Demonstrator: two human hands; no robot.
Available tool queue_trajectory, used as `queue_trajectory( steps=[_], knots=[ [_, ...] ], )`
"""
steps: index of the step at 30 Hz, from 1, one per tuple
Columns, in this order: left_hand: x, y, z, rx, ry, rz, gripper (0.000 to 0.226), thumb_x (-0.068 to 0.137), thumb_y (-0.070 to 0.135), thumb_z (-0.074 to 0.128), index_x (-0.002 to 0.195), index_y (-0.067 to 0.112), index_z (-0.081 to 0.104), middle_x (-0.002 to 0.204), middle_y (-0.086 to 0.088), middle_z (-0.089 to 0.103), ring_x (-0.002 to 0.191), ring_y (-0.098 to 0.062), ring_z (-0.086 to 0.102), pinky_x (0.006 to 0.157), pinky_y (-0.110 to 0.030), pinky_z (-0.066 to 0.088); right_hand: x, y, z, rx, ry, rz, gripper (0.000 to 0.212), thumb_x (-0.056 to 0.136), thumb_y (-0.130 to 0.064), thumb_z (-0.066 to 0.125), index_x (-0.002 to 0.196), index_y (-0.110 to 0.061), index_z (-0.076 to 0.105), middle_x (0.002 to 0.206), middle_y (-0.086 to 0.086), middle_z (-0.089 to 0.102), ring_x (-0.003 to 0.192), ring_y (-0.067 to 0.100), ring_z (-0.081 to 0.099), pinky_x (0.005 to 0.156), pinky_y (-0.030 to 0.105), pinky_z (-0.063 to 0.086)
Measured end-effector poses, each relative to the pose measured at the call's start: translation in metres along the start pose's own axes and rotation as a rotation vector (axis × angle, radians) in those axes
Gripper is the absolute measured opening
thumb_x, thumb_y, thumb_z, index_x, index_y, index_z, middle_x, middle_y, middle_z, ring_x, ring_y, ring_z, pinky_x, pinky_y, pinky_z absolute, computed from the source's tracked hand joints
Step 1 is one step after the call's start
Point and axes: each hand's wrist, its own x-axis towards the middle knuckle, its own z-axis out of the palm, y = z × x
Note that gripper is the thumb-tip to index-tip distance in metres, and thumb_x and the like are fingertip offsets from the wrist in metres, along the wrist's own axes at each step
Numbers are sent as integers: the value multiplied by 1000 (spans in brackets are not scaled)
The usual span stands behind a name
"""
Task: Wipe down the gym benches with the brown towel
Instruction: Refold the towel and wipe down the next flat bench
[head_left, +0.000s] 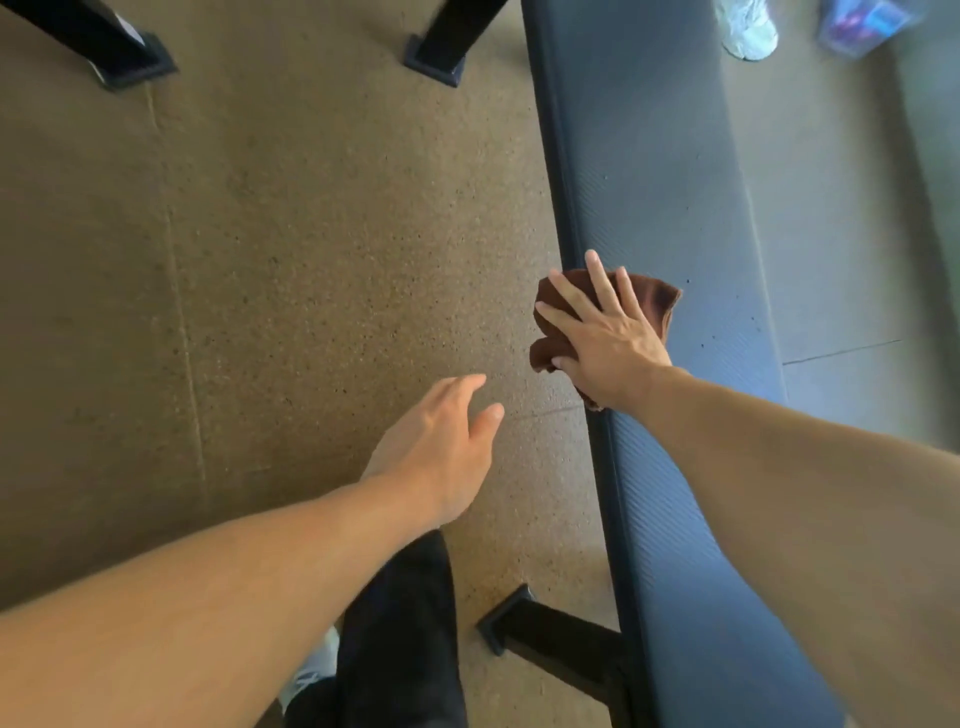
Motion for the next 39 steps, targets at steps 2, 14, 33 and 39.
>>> queue_trajectory(
  steps=[2,14,33,39],
  knots=[
    [26,18,-19,8,-16,7,54,107,51,27,158,34,26,164,13,27,146,-11,35,116,-38,34,28,15,-11,18,0,-26,68,100,-48,58,161,-31,34,174,-2,5,157,37,-18,126,59,-7],
    [227,114,-137,161,167,-113,48,110,40,31,156,28,33,159,1,38,142,-21,42,114,-42,37,243,98,-84,159,202,-27,75,98,-45,60,163,-29,25,175,1,-4,158,38,-17,126,57,-9],
    [320,146,-178,309,79,228,47,108,37,36,154,25,36,161,7,35,147,-13,34,117,-32,31,153,32,-42,454,178,478,83,96,-69,49,164,-35,15,172,7,6,157,48,1,119,77,6],
    [375,143,-251,231,243,87,47,109,37,34,155,25,34,160,3,38,145,-15,38,112,-31,36,270,86,-92,402,230,347,73,99,-35,60,163,-35,23,172,7,13,158,45,4,119,76,13]
  ],
)
